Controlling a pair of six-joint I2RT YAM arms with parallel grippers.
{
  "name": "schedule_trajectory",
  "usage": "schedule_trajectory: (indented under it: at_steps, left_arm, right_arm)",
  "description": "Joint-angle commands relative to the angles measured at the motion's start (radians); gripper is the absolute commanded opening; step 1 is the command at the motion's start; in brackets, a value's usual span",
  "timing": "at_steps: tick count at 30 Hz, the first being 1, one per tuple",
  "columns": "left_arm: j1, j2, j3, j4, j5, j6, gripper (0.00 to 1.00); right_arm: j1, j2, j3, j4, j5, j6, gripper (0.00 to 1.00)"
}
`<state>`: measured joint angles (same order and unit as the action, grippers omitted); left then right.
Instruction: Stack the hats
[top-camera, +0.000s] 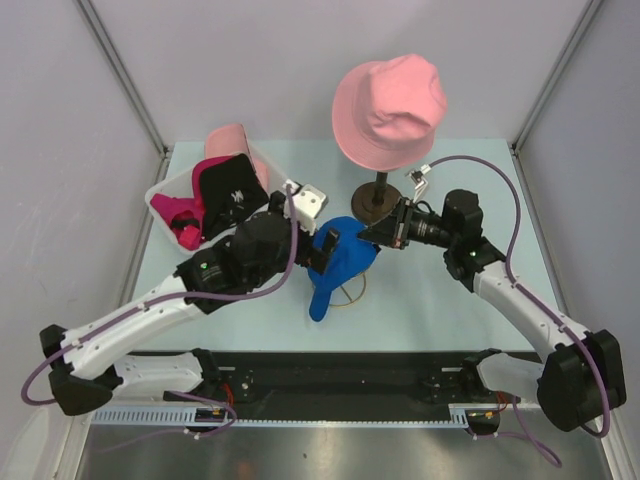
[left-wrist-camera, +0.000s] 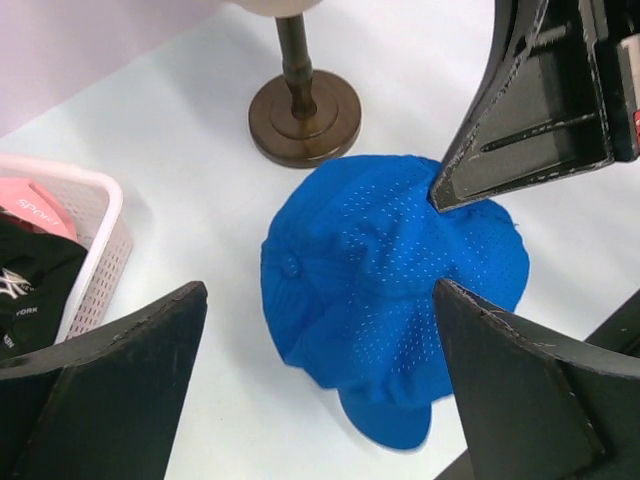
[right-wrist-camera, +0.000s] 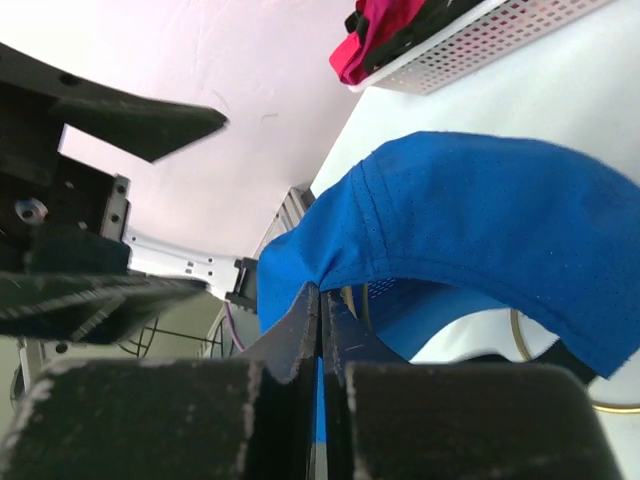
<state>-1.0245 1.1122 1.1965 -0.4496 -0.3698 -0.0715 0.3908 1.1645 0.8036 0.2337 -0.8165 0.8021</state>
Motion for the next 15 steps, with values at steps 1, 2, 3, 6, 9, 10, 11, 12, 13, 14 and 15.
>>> schedule_trajectory:
  at_steps: [1, 2, 3, 6, 9, 10, 11, 12, 13, 14, 15]
  left_arm:
    - [0.014, -0.069, -0.026, 0.014, 0.005, -0.05, 1.0]
    - [0.018, -0.069, -0.028, 0.008, -0.001, -0.059, 1.0]
    - [0.026, -0.071, -0.032, 0.003, -0.006, -0.065, 1.0]
    - [0.04, -0.065, -0.032, -0.012, -0.024, -0.083, 1.0]
    - [0.056, -0.057, -0.028, -0.014, -0.012, -0.102, 1.0]
    - [0.06, -0.054, -0.026, -0.012, -0.006, -0.105, 1.0]
    - [0.064, -0.045, -0.022, -0.009, -0.003, -0.105, 1.0]
    - [0.066, -0.037, -0.02, -0.008, 0.008, -0.105, 1.0]
    - [0.067, -0.029, -0.017, -0.003, 0.014, -0.106, 1.0]
    - [0.072, -0.012, -0.011, 0.0, 0.022, -0.106, 1.0]
    - [0.07, -0.003, -0.008, 0.005, 0.031, -0.106, 1.0]
  right_arm:
    - [0.013, -0.058, 0.043, -0.098, 0.004, -0.056, 0.0]
    - [0.014, -0.066, 0.04, -0.117, 0.007, -0.064, 0.0]
    - [0.016, -0.072, 0.037, -0.132, 0.005, -0.072, 0.0]
    - [0.02, -0.112, 0.017, -0.201, 0.011, -0.09, 0.0]
    - [0.023, -0.16, -0.014, -0.234, 0.03, -0.103, 0.0]
    - [0.023, -0.176, -0.023, -0.267, 0.036, -0.11, 0.0]
    - [0.023, -0.184, -0.026, -0.28, 0.049, -0.118, 0.0]
    - [0.022, -0.192, -0.026, -0.319, 0.059, -0.127, 0.0]
    - [0.023, -0.207, -0.024, -0.338, 0.068, -0.138, 0.0]
    - [0.022, -0.213, -0.023, -0.356, 0.097, -0.162, 0.0]
    - [0.022, -0.222, -0.017, -0.4, 0.114, -0.178, 0.0]
